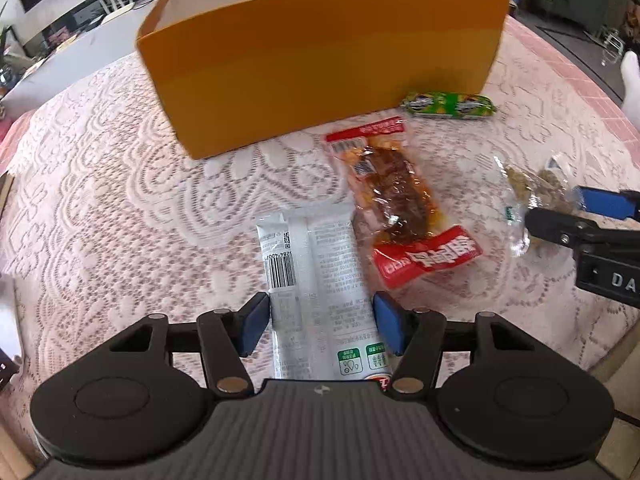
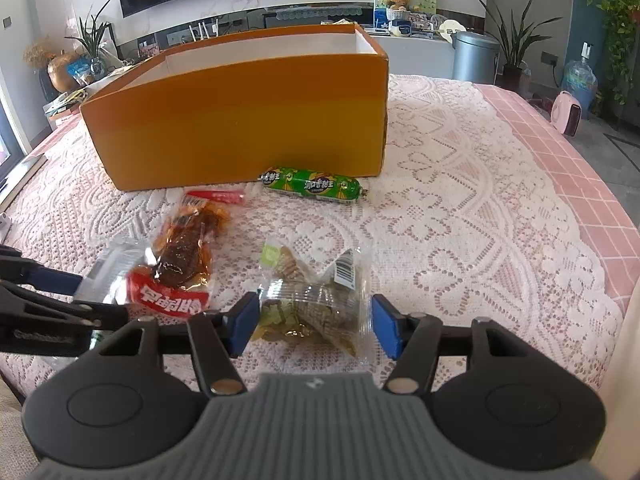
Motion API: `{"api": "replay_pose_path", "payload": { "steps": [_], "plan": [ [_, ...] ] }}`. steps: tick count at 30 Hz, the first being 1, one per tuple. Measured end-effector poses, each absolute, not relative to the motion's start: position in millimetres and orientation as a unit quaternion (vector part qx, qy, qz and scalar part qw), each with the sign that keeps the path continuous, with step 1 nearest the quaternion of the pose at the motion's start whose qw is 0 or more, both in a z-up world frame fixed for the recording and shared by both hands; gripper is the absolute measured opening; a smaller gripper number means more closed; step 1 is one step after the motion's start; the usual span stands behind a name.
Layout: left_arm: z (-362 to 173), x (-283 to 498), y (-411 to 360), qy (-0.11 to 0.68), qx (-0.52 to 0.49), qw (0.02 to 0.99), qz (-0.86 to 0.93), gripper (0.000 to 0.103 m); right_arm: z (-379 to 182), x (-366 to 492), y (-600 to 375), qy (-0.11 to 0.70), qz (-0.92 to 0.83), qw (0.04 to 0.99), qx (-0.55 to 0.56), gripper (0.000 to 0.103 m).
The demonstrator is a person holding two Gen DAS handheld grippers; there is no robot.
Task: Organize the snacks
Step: 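Grasp the white barcode packet with the left tool while the right tool grasps the clear green-snack packet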
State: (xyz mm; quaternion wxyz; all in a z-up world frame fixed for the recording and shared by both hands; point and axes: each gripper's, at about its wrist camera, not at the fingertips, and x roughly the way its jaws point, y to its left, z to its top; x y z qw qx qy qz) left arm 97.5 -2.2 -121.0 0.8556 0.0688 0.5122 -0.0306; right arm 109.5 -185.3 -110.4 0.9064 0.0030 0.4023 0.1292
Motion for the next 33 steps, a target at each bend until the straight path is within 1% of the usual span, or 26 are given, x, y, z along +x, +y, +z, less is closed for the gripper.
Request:
{"api": "replay_pose_path", "payload": {
  "steps": [2,11,15,18,20,21,22,24,25,26,33],
  "plan": [
    [-122.8,97.5,-1.0,0.508,0.060,0.859,-0.023,0.082,-110.6,109.5,-184.6,0.402,0.129,0.906,0.002,0.060],
    [-129.4,101.2,-11.2,0.493,0.028,0.870,-0.001,0.098,-111.8,109.7,-183.3,0.401,0.130,0.907,0.001,0.064],
    [-131.5,102.9,-13.6,0.481,0.020,0.876,0.005,0.101,-112.2,109.9,-182.4,0.400,0.130,0.907,-0.002,0.065],
    [-131.9,101.9,-11.9,0.476,0.020,0.879,0.001,0.101,-112.7,110.3,-181.6,0.403,0.132,0.906,-0.002,0.067],
    [-131.6,100.7,-10.7,0.472,0.020,0.881,-0.008,0.097,-113.5,110.7,-181.1,0.405,0.132,0.905,-0.003,0.068],
    [-131.1,100.0,-10.0,0.470,0.020,0.882,-0.010,0.095,-113.8,110.9,-180.9,0.405,0.133,0.905,-0.005,0.067],
    [-131.1,98.9,-10.4,0.468,0.021,0.883,-0.013,0.092,-113.5,110.5,-180.4,0.403,0.133,0.905,-0.007,0.066],
    [-129.5,96.4,-11.8,0.462,0.025,0.886,-0.020,0.080,-112.8,109.6,-180.0,0.399,0.135,0.907,-0.009,0.064],
    [-128.2,95.1,-12.2,0.459,0.027,0.888,-0.019,0.066,-112.7,109.3,-179.7,0.398,0.136,0.907,-0.010,0.063],
    [-127.2,94.5,-12.3,0.456,0.028,0.889,-0.019,0.059,-112.3,108.9,-179.7,0.397,0.136,0.908,-0.010,0.063],
    [-125.2,92.8,-12.3,0.456,0.025,0.889,-0.029,0.056,-112.3,108.2,-180.0,0.395,0.136,0.908,-0.010,0.061]
  ]
}}
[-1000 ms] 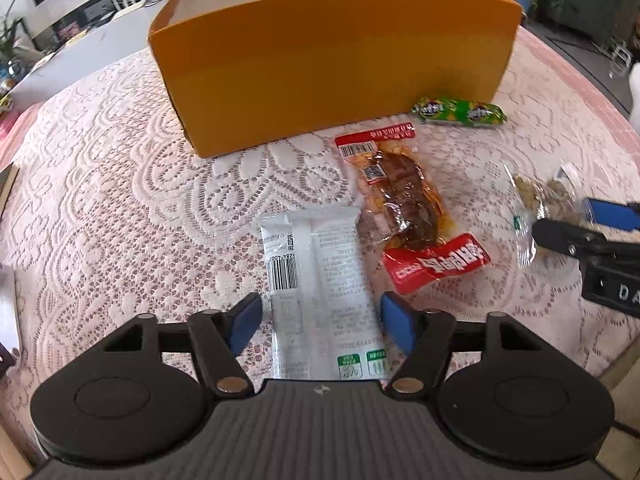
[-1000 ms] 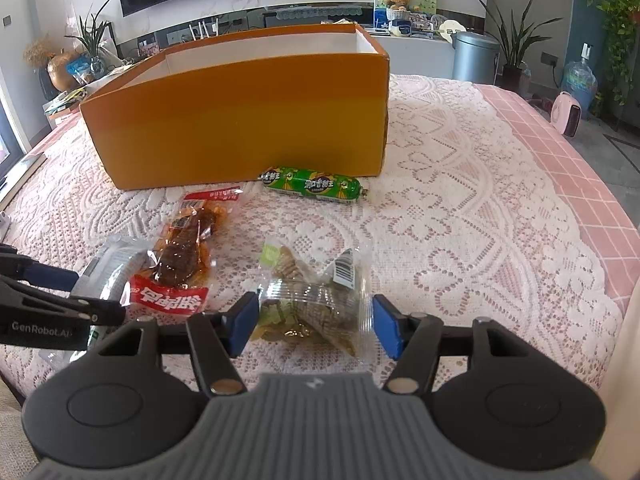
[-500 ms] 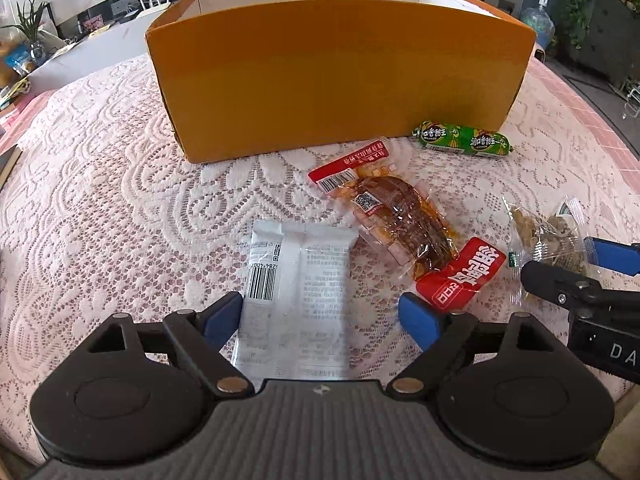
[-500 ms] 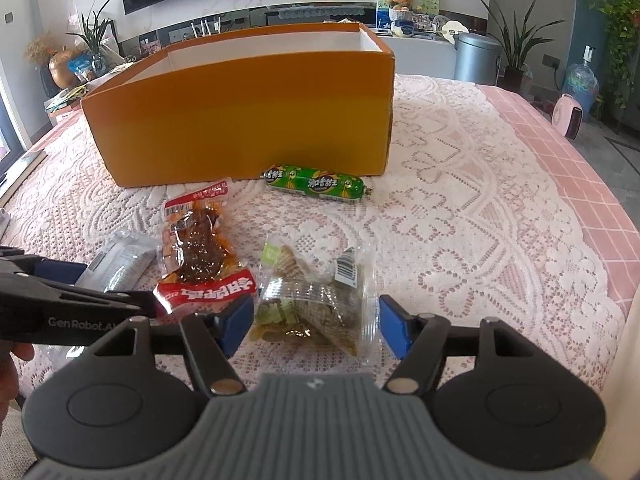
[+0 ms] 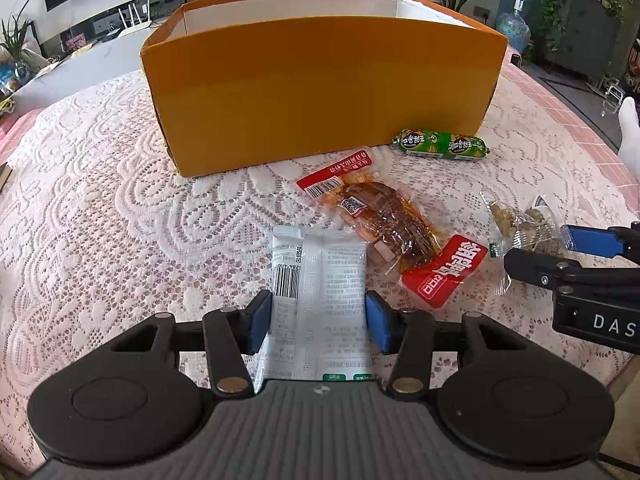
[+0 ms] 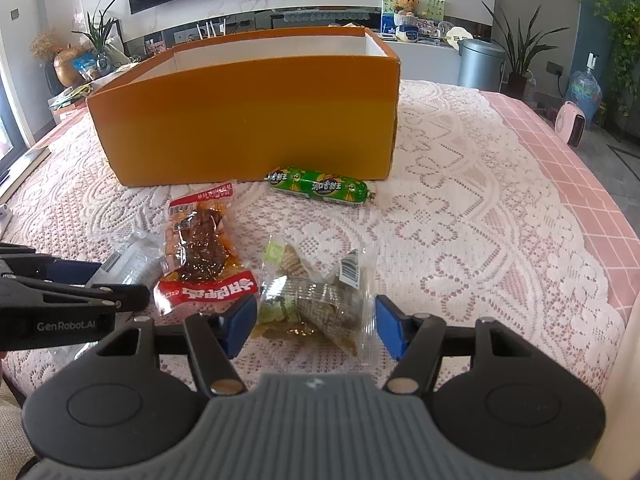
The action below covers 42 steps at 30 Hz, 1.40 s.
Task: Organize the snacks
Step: 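Grasp the white barcode packet with the left tool while the right tool grasps the clear green-snack packet, then carry both packets over the orange box and lower them inside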
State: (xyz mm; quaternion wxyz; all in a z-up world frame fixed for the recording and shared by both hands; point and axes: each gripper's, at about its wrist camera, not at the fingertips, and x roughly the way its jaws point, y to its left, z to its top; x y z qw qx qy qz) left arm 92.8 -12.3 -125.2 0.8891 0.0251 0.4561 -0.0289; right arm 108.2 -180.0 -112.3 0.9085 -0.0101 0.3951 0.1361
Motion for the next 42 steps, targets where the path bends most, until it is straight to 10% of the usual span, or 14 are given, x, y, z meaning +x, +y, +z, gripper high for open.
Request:
{"api": "replay_pose_path", "payload": {
  "steps": [42],
  "plan": [
    [-6.6,119.8,14.9,0.344,-0.040,0.937,-0.039,0.054,-15.0,115.2,-165.0,0.275,0.191,0.941,-0.040,0.048]
  ]
}}
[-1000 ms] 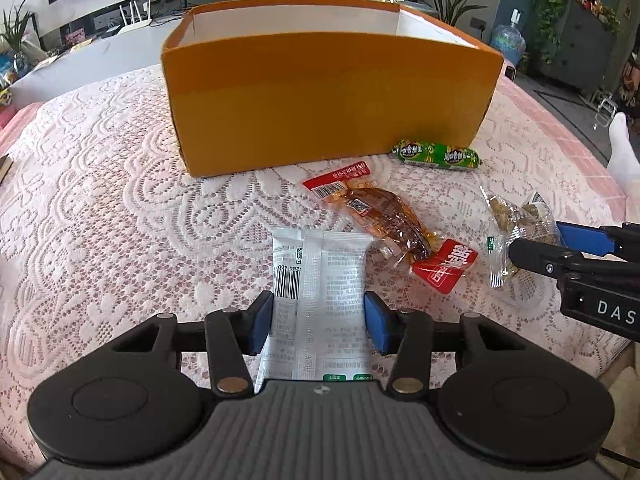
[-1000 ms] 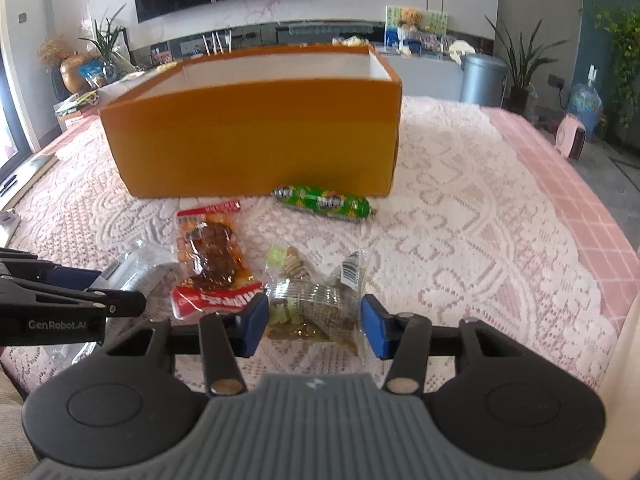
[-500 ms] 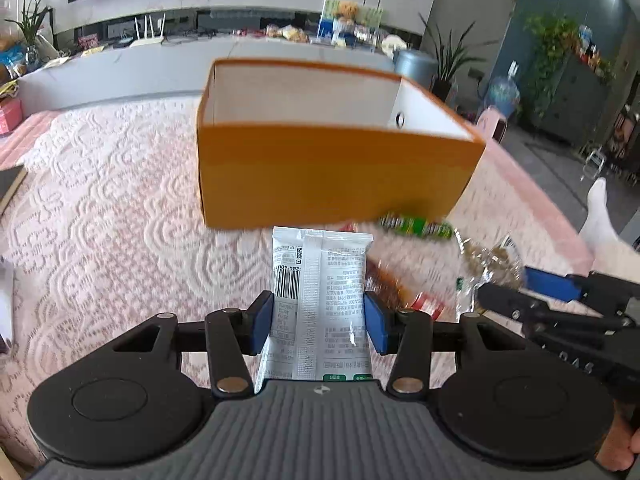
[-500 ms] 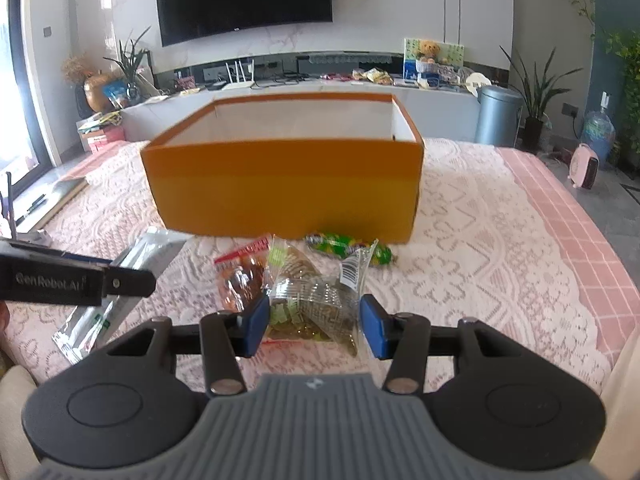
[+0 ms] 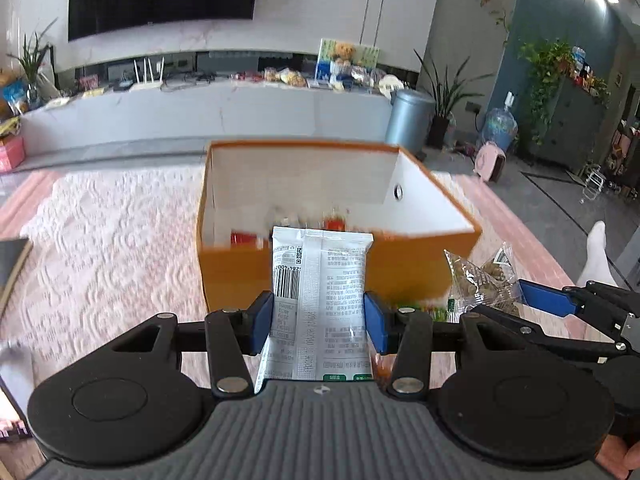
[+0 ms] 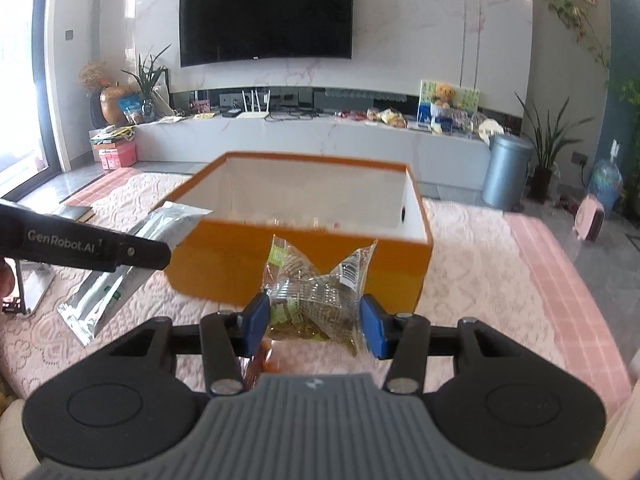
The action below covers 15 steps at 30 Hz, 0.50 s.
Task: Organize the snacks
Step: 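Carry both packets over the orange box and lower them inside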
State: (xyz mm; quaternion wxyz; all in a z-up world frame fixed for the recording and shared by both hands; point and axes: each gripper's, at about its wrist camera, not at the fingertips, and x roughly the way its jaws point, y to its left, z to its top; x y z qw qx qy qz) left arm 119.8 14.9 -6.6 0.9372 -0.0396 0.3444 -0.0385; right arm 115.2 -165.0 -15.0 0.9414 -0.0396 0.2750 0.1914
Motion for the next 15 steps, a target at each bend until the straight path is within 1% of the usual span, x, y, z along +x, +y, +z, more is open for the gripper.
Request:
{"api": "replay_pose_path", "payload": {
  "steps": [9,15],
  "plan": [
    [10.7,156.7,11.9,0.317,-0.031,0.948,-0.018,0.054,21.1,155.3,-154.7,0.237,0.197,0.949,-0.067,0.048],
    [6.8,177.5,14.3,0.325,-0.032,0.945,-0.010,0.054,25.4,188.6,-147.8,0.247,0.197,0.946,-0.069,0.048]
  ]
}}
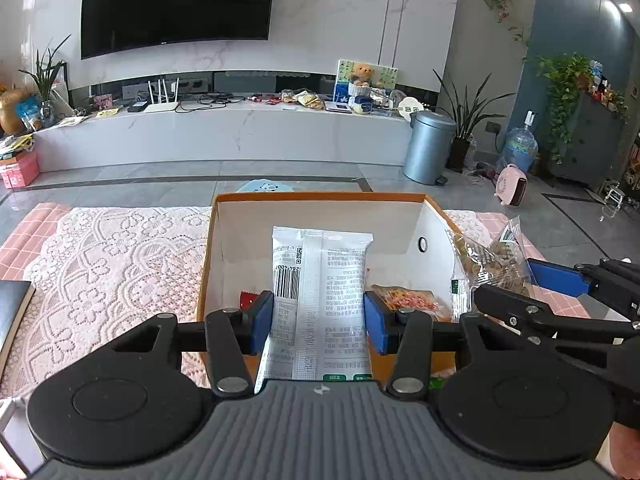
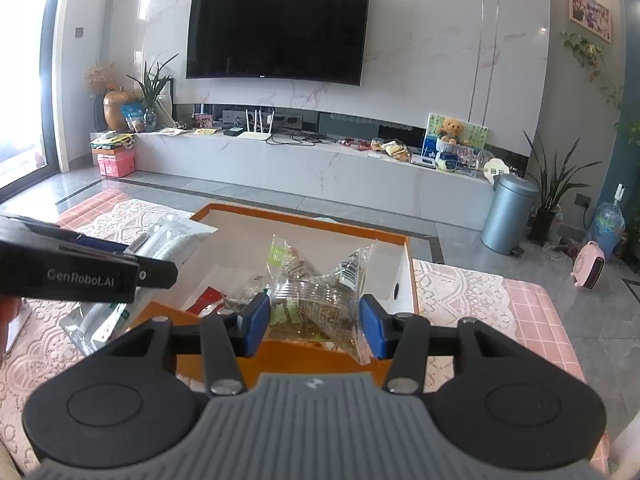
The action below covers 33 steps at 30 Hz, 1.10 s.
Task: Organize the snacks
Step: 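Carry both packets over the orange box and lower them inside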
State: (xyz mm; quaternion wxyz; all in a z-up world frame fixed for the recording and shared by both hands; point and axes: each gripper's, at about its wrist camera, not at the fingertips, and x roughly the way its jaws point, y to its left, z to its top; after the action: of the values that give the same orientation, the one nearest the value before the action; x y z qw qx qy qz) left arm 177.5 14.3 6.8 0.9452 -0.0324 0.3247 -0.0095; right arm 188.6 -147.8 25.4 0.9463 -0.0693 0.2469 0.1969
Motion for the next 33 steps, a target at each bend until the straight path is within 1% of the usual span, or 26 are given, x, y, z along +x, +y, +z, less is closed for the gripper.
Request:
{"api": "replay_pose_path", "payload": {
  "steps": [7,15,25,33],
  "plan": [
    [2.4,205.2,15.4,0.325,-0.022,0.945,0.003,0.054,19.5,226.9,-133.3,0.268,0.189,0.941,-0.079,0.048],
    [-22.6,245.2,14.6,0.356,-0.005,0.934,0.025,0.054,-0.1,265.1,-116.5,0.293,0.176,0.934,-0.103,0.048],
    [-51.9,275.5,0.9,0.393,0.061,0.917,0.024,0.054,-33.7,314.2,-101.6,0.347,0.146,0.914,-0.150,0.048],
    [-70.1,283.5,-7.5,0.406,0.101,0.908,0.032,0.055,-47.3,326.5,-98.9,0.365,0.142,0.906,-0.158,0.049]
  ]
}}
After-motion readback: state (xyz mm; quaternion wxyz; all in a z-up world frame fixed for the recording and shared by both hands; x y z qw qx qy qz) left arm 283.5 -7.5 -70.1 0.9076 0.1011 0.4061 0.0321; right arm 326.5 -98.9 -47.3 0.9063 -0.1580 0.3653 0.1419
